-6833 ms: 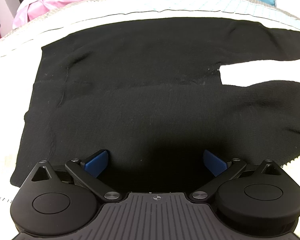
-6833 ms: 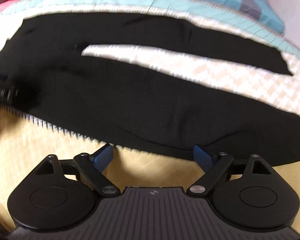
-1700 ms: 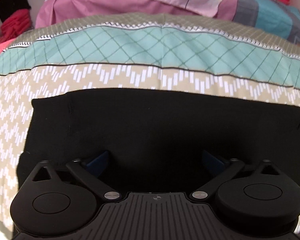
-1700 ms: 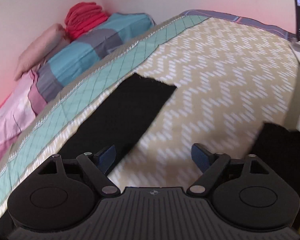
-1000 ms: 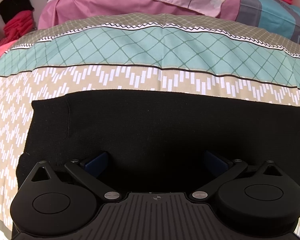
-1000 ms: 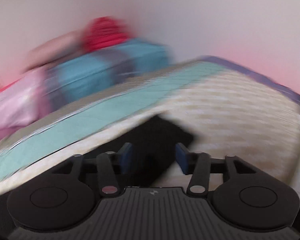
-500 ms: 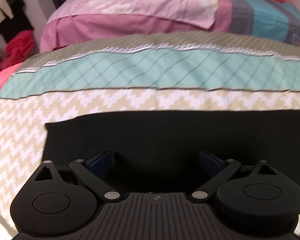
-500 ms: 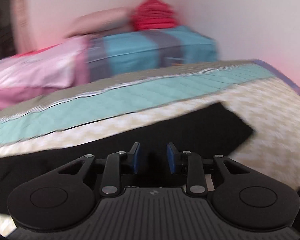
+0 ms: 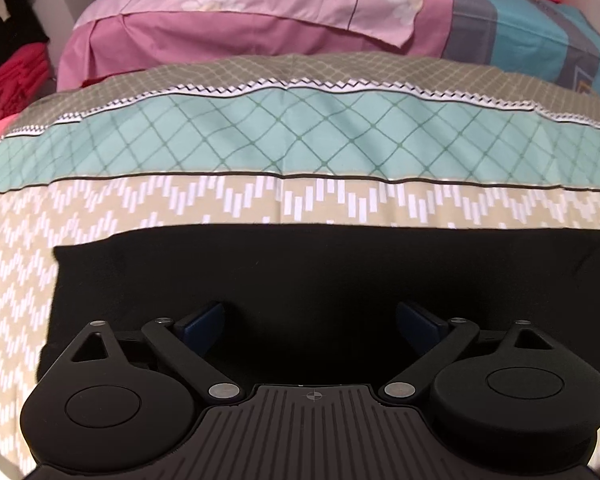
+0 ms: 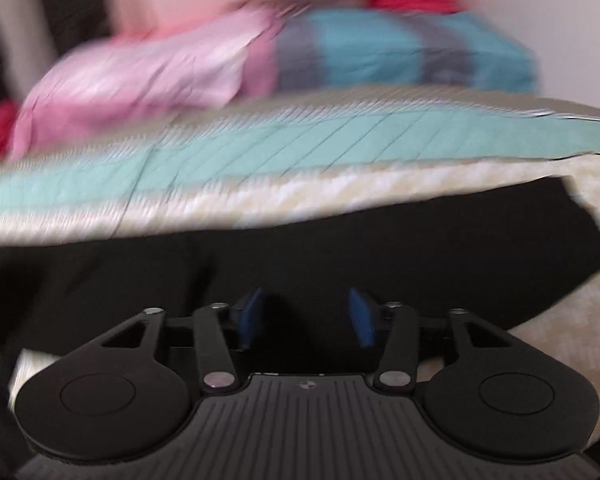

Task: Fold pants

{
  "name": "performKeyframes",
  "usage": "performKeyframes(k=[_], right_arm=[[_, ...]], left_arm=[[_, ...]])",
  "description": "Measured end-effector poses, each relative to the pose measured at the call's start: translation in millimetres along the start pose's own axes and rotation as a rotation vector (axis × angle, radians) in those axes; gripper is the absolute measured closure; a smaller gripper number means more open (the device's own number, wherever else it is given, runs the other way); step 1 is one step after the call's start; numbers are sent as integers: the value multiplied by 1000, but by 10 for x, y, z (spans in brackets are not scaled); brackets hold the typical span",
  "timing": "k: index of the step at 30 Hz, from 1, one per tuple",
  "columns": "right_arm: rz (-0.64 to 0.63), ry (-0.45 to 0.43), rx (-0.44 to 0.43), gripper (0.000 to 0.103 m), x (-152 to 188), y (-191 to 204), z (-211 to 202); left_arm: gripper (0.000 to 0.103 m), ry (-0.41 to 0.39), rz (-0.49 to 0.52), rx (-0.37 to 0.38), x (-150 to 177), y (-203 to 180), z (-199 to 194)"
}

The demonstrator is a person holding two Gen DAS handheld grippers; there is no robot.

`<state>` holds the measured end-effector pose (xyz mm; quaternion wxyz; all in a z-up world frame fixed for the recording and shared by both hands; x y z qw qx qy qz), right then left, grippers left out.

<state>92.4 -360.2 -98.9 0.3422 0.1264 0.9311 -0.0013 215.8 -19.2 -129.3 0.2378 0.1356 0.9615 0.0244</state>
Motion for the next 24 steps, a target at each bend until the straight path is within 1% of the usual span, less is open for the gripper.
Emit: performKeyframes(k=[1, 3, 4, 5, 6, 9, 10, 13, 15, 16, 17, 18, 19, 20, 22, 24], right_arm=[[-35, -20, 51, 51, 23, 26, -16], [0, -21, 188, 50, -19, 29, -94], [-12, -30, 252, 50, -40, 52, -158], [-47, -48, 273, 50, -58, 131, -237], [-79, -64, 246, 50, -37, 241, -342], [-153, -78, 94, 49, 117, 660, -647], [-160, -73, 59, 49, 204, 766, -745], [-120, -25, -27, 49, 540, 979, -981], [-90, 33, -49, 46, 792, 1023, -1024], [-95, 82, -47, 46, 927, 1035, -990], [-102, 147, -19, 46, 1086, 1043, -949], [-120, 152, -5, 45, 1197, 1046, -967], [-154, 128, 1, 42, 1237, 1072, -1043], [-163, 148, 20, 42, 1248, 1080, -1086], [-113, 120, 21, 42, 1206, 1064, -1194], [-91, 92, 27, 42, 1163, 1065, -1259]], left_arm=[[0, -5, 8, -12, 49, 24, -75], [0, -14, 15, -42, 187, 107, -247], [0, -18, 14, -38, 275, 155, -326], [0, -24, 12, -39, 373, 208, -401], [0, -28, 9, -50, 470, 265, -462], [0, -21, 7, -80, 758, 391, -598], [0, -18, 6, -95, 848, 419, -633], [0, 19, 35, -139, 1061, 452, -644], [0, 31, 56, -156, 1150, 465, -629], [0, 37, 64, -156, 1182, 467, -614], [0, 42, 71, -158, 1201, 469, -596], [0, 44, 76, -161, 1186, 469, -568], [0, 40, 78, -160, 1197, 479, -564], [0, 35, 81, -161, 1200, 479, -566], [0, 31, 88, -163, 1202, 473, -555], [0, 26, 98, -166, 1210, 460, -554]])
Point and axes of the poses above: each gripper's, at about its wrist camera, not at the fingertips, and z roughly the way its jaws point, y to its left, x to its underside, the point moved 4 cm from there along z, roughly the way its jaws point, and after that the axes turned 3 degrees about -x, right-handed, at the moved point
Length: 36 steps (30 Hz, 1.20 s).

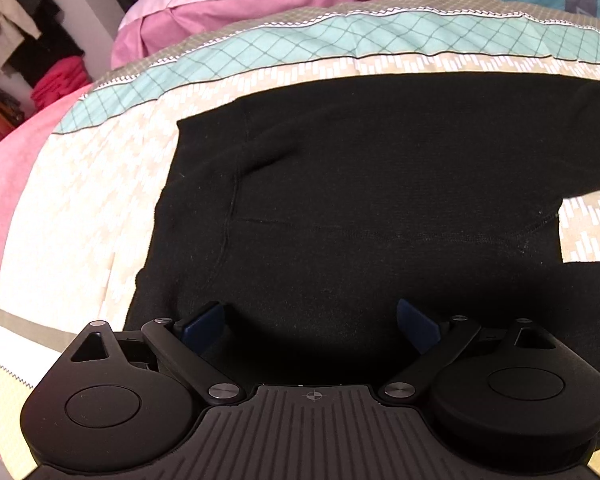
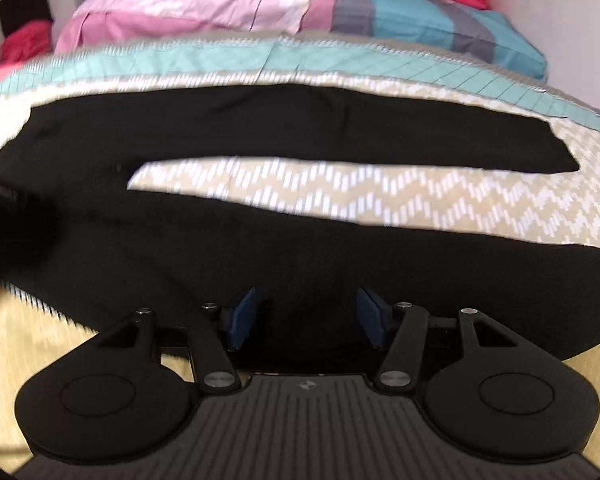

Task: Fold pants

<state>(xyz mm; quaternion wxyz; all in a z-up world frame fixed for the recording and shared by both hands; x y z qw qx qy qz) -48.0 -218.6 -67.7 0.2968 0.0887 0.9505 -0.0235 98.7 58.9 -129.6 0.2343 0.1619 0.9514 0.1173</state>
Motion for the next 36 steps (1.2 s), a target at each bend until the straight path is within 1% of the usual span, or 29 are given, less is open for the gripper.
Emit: performKeyframes(k=[2, 3, 4, 5, 6, 10, 13, 15, 18, 19, 20, 21, 22, 23, 25, 28, 30, 32, 33, 34, 36], right_arm=[[-3, -13, 11, 37, 25, 22, -26], [-10, 3, 7, 36, 63, 47, -5], [-19, 46, 9, 36, 106, 26, 56], [-29, 67, 14, 36, 153, 7, 76], [-33, 40, 8, 35, 174, 4, 35], [9, 49, -18, 34, 175, -110, -39], [55, -36, 19, 32, 81, -296, -144], [103, -66, 61, 30, 37, -430, -143], [155, -58, 114, 25, 61, -618, -83], [157, -27, 122, 24, 109, -674, -2], [157, 42, 128, 24, 187, -726, 90], [159, 55, 110, 24, 250, -761, 104], [164, 26, 92, 23, 268, -784, 24], [178, 36, 91, 23, 275, -810, -15], [218, -6, 91, 23, 273, -884, -148], [238, -60, 145, 22, 193, -1008, -172], [281, -57, 143, 21, 167, -1126, -110], [309, -11, 117, 19, 234, -1245, -4], [316, 10, 119, 19, 283, -1308, 29], [324, -14, 101, 19, 288, -1337, -13], [358, -22, 123, 19, 317, -1391, -110]], left_arm=[[0, 1, 2, 0, 8, -8, 6], [0, 1, 1, 2, 14, -12, 4], [0, 3, -3, 5, 17, -6, 8], [0, 4, -7, 9, 18, 3, 11], [0, 6, -11, 13, 20, 11, 10], [0, 12, -20, 25, 4, 54, 40], [0, 14, -21, 25, 6, 55, 45], [0, 13, -18, 19, 10, 45, 48], [0, 12, -10, 8, 11, 21, 52], [0, 12, -8, 2, 11, 9, 56], [0, 14, -6, -4, 11, 9, 65], [0, 16, -6, -7, 11, 4, 71], [0, 18, -6, -5, 9, 6, 75], [0, 21, -10, -2, 9, 11, 78], [0, 27, -21, 2, 13, 31, 90], [0, 48, -58, 26, 12, 78, 144], [0, 71, -92, 47, 2, 119, 178], [0, 84, -112, 63, -3, 144, 203], [0, 88, -117, 68, -3, 154, 213], [0, 91, -117, 72, -3, 158, 217], [0, 94, -117, 79, -2, 167, 217]])
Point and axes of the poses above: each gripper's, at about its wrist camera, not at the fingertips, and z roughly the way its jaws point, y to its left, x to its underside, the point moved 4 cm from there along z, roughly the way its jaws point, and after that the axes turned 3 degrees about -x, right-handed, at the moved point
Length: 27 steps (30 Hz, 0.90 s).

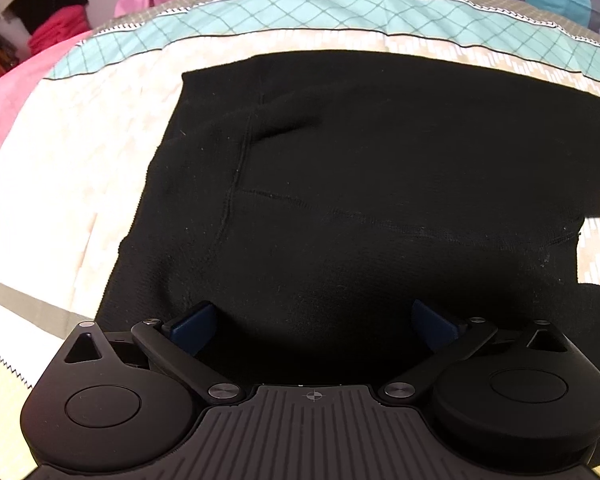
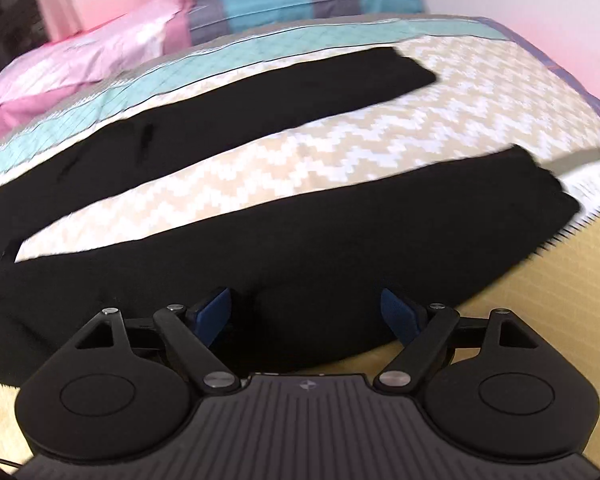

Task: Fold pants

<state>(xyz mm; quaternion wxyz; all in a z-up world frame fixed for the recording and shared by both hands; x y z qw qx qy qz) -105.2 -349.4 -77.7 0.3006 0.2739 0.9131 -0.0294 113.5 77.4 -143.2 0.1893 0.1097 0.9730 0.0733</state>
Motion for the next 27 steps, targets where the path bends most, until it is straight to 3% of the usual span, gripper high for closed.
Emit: performKeyframes(k=[10, 17, 20, 24, 27], right_arm=[[90, -31, 58, 19, 4, -262, -192], [26, -14, 43, 19, -16, -110, -131], [-18, 61, 48, 18, 42, -94, 24], [88, 60, 71, 17, 95, -290, -50], [93, 56, 109, 17, 130, -380, -112]], left_arm=[[0, -19, -128, 55, 183, 289, -406], [0, 21, -120, 42, 390, 380, -409], [0, 68, -106, 31, 431, 344, -284], [0, 54, -85, 17, 447, 310, -299], [0, 49, -91, 23, 458, 313, -301]])
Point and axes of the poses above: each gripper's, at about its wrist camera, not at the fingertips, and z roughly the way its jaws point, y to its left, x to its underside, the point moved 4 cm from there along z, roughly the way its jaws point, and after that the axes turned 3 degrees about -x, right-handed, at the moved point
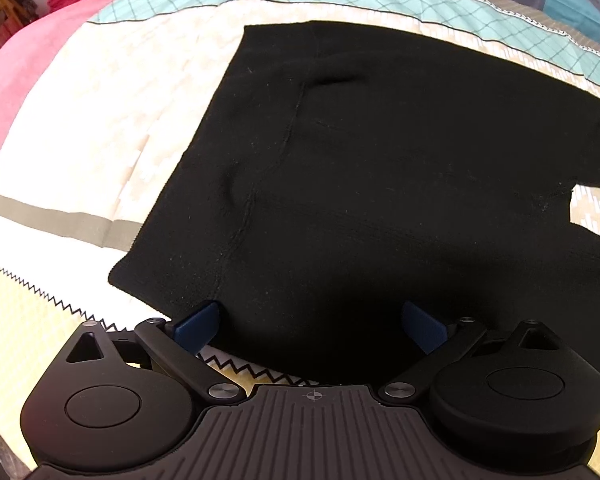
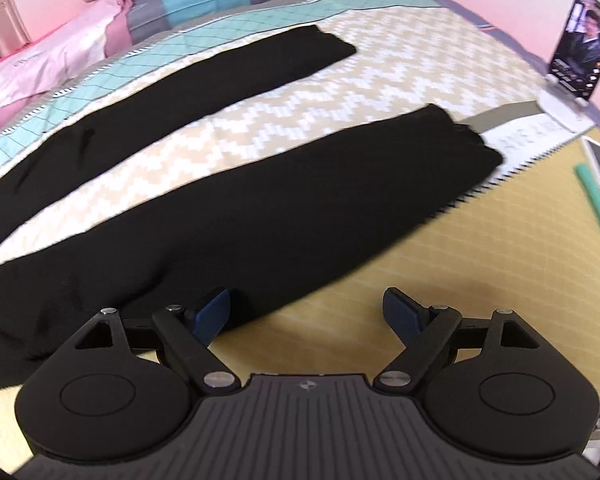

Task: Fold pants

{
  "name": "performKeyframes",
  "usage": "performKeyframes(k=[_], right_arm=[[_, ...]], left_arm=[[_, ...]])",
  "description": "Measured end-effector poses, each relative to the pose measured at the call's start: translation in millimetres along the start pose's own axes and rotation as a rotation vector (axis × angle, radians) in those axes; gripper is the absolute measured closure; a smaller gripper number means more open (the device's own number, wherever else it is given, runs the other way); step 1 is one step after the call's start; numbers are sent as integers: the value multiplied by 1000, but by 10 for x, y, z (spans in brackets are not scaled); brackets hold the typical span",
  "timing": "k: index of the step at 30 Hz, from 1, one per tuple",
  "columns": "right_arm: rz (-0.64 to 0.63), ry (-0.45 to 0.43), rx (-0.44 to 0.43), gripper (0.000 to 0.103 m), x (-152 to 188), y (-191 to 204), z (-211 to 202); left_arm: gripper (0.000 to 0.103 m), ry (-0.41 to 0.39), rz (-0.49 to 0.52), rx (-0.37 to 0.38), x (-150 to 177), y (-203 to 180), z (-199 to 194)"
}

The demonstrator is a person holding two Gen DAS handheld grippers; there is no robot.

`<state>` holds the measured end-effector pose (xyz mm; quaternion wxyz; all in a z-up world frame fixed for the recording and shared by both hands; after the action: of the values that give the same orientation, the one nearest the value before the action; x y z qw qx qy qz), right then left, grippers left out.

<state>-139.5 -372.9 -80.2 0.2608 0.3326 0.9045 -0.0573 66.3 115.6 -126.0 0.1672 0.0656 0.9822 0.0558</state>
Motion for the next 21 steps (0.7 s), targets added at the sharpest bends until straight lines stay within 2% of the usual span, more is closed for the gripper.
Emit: performKeyframes(k=[7, 10, 17, 21], right_arm=[[4, -13, -13, 17, 33, 2, -94], [-8, -18, -30, 17, 43, 49, -144], [-4, -23, -81, 17, 97, 79, -232], [56, -13, -168, 17, 122, 28, -265]], left_arm=[[0, 14, -17, -10, -2, -33, -22], [0, 20, -39, 14, 22, 27, -119], [0, 69, -153, 171, 302, 279, -334], [0, 106, -243, 267, 433, 407, -282]])
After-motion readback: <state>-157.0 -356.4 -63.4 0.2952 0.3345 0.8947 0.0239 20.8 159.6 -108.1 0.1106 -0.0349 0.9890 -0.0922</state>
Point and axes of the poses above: each gripper's, at about its wrist camera, not at the fingertips, and z roughly the way its jaws point, y to its left, x to its underside, the point moved 4 cm from there along z, roughly the way its jaws point, and after that the axes turned 3 degrees about -x, right-handed, at the moved point
